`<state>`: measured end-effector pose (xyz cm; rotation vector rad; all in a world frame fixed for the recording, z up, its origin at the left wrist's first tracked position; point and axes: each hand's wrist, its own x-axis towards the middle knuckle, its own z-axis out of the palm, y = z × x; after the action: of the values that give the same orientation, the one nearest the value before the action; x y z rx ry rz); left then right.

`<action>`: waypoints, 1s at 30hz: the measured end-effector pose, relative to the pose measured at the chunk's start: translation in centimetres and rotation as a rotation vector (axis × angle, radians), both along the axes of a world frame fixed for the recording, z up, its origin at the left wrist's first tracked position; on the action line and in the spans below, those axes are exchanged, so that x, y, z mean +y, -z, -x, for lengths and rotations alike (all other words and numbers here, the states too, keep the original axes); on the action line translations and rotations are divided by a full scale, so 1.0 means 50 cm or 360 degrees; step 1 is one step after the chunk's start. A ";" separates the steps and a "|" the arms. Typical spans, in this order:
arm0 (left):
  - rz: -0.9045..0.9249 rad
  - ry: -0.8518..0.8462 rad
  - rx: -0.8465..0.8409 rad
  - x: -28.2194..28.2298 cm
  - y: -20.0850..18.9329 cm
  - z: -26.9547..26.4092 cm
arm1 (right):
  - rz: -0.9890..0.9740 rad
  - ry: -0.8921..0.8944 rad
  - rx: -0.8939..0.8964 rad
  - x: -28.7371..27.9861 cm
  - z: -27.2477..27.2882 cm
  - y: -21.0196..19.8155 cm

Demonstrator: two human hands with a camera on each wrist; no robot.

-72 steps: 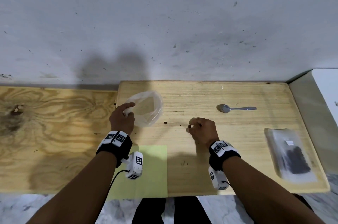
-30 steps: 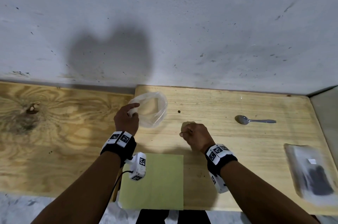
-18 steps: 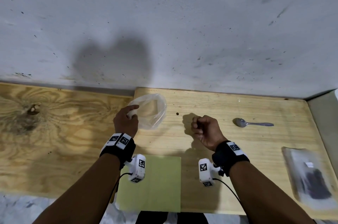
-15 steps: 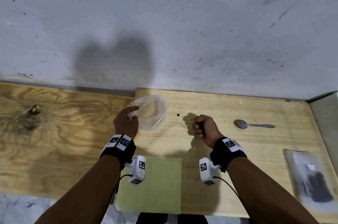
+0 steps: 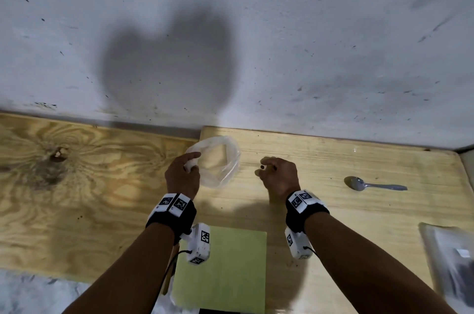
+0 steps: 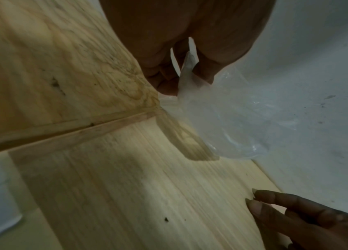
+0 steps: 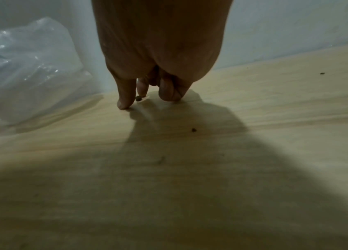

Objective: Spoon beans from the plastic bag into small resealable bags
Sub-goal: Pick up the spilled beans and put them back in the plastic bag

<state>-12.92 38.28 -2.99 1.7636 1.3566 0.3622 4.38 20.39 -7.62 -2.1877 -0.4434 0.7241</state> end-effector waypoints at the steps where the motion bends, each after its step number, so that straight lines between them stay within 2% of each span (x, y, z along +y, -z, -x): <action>1: 0.0008 0.0000 0.0005 0.003 0.002 0.000 | -0.0016 0.0010 -0.0020 0.001 0.002 0.002; 5: -0.0014 0.0005 -0.0021 0.009 0.006 -0.001 | -0.0063 0.0033 -0.0114 0.000 0.008 0.009; 11: 0.0006 -0.0010 -0.0048 0.009 0.006 0.002 | -0.0103 0.0049 0.0005 -0.007 0.012 0.010; 13: 0.0013 -0.0008 -0.0066 0.009 0.005 0.005 | -0.0165 0.0163 0.0056 -0.009 0.012 -0.004; 15: 0.0009 0.0001 -0.0076 0.007 0.002 0.007 | -0.0402 0.0456 0.0404 -0.016 0.014 -0.025; 17: -0.0004 0.0023 -0.0066 0.006 0.001 0.009 | -0.0685 0.0690 0.0959 -0.026 0.011 -0.054; 19: -0.0007 0.0040 -0.0061 0.001 -0.004 0.009 | -0.0860 0.0799 0.1349 -0.034 0.009 -0.083; 20: -0.0012 0.0044 -0.0067 -0.003 -0.007 0.009 | -0.0905 0.0815 0.1435 -0.037 0.010 -0.098; 24: -0.0017 0.0071 -0.0091 -0.027 -0.030 0.008 | -0.0809 0.0846 0.1448 -0.049 0.017 -0.111; 30: -0.0065 0.0221 -0.0166 -0.080 -0.048 0.005 | -0.0645 0.0819 0.1228 -0.102 0.033 -0.120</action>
<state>-13.15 34.28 -0.59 1.8351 1.1539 0.4022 2.73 15.28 -1.62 -1.4017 0.3356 0.9972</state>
